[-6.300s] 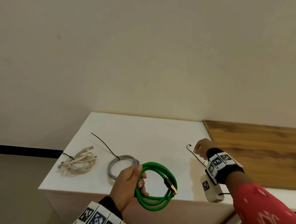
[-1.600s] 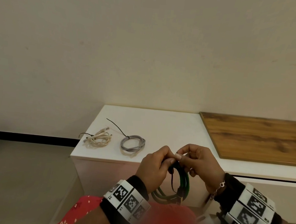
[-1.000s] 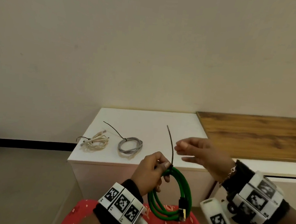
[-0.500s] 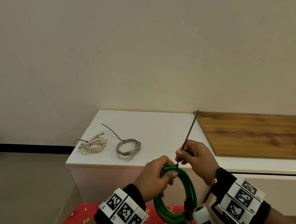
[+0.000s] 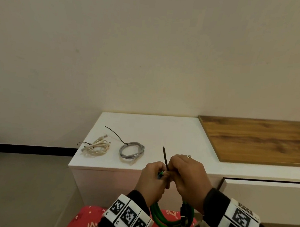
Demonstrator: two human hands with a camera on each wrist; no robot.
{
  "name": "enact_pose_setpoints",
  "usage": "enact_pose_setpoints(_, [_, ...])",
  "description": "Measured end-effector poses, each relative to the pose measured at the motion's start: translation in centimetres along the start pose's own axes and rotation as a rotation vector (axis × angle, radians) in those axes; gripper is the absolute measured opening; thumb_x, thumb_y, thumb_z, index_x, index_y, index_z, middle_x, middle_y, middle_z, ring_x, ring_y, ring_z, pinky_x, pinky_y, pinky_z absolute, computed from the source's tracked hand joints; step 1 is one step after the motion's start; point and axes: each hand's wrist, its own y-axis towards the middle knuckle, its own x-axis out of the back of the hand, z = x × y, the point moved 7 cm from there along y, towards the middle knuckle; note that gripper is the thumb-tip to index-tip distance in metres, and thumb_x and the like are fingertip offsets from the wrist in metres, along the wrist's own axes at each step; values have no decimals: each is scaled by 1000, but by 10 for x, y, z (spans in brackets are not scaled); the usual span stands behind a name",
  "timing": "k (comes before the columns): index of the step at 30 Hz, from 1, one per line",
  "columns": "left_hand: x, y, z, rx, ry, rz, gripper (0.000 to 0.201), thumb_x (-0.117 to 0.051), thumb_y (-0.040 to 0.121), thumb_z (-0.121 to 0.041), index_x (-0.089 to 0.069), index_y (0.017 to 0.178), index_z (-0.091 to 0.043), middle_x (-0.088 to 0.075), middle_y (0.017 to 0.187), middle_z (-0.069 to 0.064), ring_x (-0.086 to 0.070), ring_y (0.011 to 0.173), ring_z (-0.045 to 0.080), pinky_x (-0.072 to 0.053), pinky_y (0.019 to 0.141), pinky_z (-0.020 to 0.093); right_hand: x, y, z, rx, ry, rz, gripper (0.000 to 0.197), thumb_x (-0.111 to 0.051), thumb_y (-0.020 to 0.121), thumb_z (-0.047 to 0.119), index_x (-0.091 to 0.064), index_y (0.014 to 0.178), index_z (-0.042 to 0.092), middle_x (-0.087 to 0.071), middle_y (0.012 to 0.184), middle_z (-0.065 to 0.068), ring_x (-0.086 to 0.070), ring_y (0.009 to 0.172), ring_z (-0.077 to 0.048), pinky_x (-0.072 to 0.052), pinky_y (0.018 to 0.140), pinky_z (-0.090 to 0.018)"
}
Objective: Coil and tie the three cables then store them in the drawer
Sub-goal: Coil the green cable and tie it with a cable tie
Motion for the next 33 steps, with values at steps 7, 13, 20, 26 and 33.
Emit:
enact_pose_setpoints(7, [20, 15, 10, 40, -149, -5, 12, -49, 91, -4, -50, 81, -10, -49, 56, 5, -35, 30, 7, -34, 34, 18, -19, 2, -64, -463, 410, 268, 30, -63, 83, 34, -55, 109, 22, -61, 98, 3, -60, 93, -13, -49, 79, -24])
enact_pose_setpoints(13, [40, 60, 32, 76, -231, -91, 12, -54, 89, -5, -43, 86, -7, -57, 62, 8, -41, 33, 10, -41, 37, 22, -68, -16, -90, -773, 839, 452, 21, -60, 86, 12, -53, 104, 19, -68, 89, -14, -66, 72, -22, -57, 59, -27])
enact_pose_setpoints(20, [47, 137, 70, 140, -9, -106, 32, -60, 86, -10, -48, 116, -7, -49, 100, 5, -50, 91, 18, -52, 82, 29, -111, 24, -162, -996, 865, 251, 20, -64, 81, 3, -58, 100, 3, -66, 68, -15, -60, 42, -15, -53, 45, -27])
enact_pose_setpoints(26, [45, 199, 97, 113, 160, 23, 46, -55, 87, -6, -40, 131, -8, -49, 129, 9, -45, 120, 19, -34, 103, 26, -149, 67, -221, -1099, 799, 203, 22, -65, 80, 3, -56, 100, 5, -64, 67, -15, -59, 47, -19, -53, 42, -25])
enact_pose_setpoints(33, [37, 220, 109, 134, 300, 208, 52, -54, 89, -9, -32, 137, -7, -38, 143, 11, -34, 135, 22, -28, 114, 32, -175, 73, -240, -1203, 765, 265, 33, -66, 81, 5, -54, 111, -2, -61, 72, -13, -58, 61, -20, -53, 40, -21])
